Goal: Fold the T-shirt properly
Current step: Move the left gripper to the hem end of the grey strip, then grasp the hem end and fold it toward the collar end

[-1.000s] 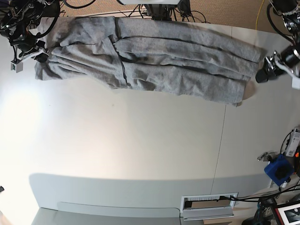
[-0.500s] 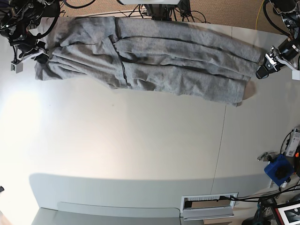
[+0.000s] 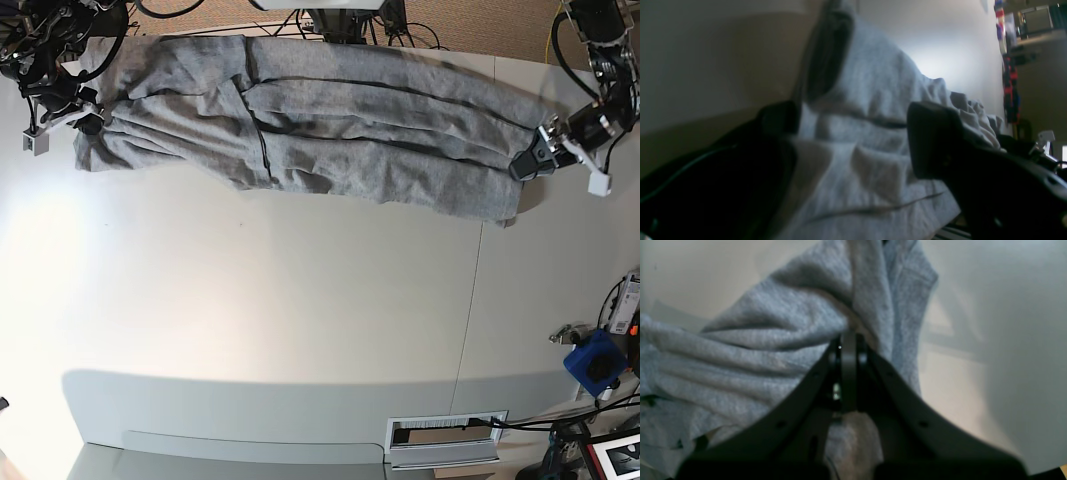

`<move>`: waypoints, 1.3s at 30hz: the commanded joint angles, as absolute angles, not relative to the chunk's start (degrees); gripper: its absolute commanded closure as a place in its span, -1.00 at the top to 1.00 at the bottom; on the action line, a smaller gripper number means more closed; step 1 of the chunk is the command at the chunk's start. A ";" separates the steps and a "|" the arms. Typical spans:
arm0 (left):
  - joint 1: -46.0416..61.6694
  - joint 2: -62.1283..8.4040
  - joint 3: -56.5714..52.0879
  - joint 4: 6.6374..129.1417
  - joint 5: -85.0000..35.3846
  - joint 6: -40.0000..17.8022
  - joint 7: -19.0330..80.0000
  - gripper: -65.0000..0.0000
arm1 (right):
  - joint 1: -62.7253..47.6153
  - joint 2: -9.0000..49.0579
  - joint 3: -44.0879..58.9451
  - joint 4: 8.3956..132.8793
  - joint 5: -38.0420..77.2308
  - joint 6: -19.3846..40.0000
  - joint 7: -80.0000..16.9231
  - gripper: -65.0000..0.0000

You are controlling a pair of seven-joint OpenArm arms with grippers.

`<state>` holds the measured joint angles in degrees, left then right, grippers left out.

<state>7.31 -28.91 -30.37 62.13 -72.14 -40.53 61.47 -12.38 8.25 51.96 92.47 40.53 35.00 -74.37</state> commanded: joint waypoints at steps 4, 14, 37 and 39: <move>6.48 -28.62 -27.53 62.35 -70.52 -39.75 63.02 0.59 | -12.23 9.21 52.23 93.32 41.54 35.18 -73.76 -1.00; 6.50 -28.25 -26.04 62.35 -70.57 -39.72 62.96 0.34 | -12.23 9.21 52.23 93.32 41.54 35.20 -73.76 -1.00; 6.50 -28.23 -26.04 67.13 -72.58 -40.00 58.65 -1.00 | -12.23 9.21 52.23 93.32 41.54 35.20 -73.76 -1.00; 6.52 -28.21 -26.04 68.99 -72.71 -40.00 59.70 -1.00 | -12.23 9.21 52.23 93.32 41.54 35.20 -73.76 -1.00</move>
